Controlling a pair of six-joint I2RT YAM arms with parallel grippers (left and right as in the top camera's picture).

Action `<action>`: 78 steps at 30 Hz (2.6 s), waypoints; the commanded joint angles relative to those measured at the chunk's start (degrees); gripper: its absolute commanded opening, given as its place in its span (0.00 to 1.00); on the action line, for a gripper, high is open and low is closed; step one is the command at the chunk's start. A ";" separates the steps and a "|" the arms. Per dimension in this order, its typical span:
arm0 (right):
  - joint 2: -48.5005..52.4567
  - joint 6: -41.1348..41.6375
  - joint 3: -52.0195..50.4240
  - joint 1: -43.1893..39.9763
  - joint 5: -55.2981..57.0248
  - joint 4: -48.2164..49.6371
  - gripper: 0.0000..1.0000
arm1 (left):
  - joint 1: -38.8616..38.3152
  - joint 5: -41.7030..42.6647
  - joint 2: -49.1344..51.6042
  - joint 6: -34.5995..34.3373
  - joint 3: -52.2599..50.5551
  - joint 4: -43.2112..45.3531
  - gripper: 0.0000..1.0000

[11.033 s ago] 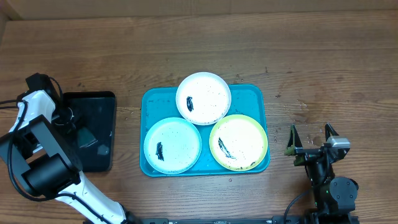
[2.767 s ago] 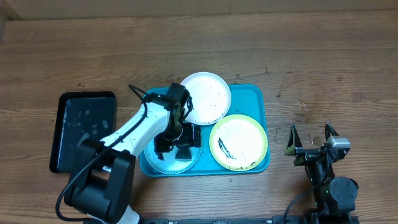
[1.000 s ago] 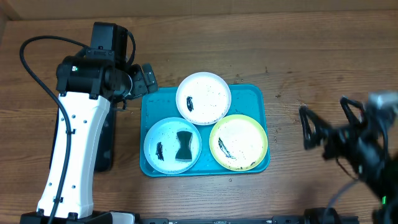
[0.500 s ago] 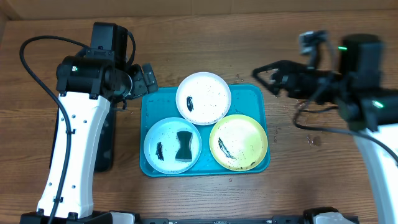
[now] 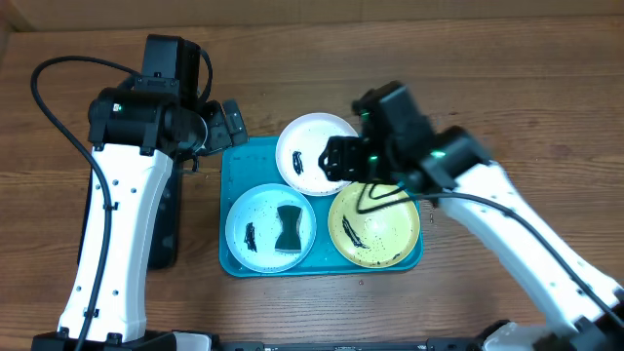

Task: Clean dirty plates on tray and stack at the side

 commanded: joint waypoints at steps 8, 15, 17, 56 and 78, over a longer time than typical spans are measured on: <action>8.98 5.60 1.42 2.47 9.90 -0.72 0.72 | 0.09 -0.57 0.20 -0.55 0.13 0.07 1.00; 14.67 5.55 -1.20 6.14 8.39 2.58 0.44 | 0.09 -2.54 0.20 0.46 0.13 0.31 1.00; 15.13 5.57 -1.20 6.93 8.33 3.06 0.43 | 0.09 -5.44 0.20 0.98 0.13 0.50 1.00; 15.93 11.96 -13.31 11.21 3.96 14.01 0.29 | -0.13 6.62 0.22 0.85 -5.62 1.57 1.00; 16.11 14.38 -16.92 11.19 3.02 16.90 0.14 | -0.11 15.37 1.14 9.01 -22.73 9.03 0.90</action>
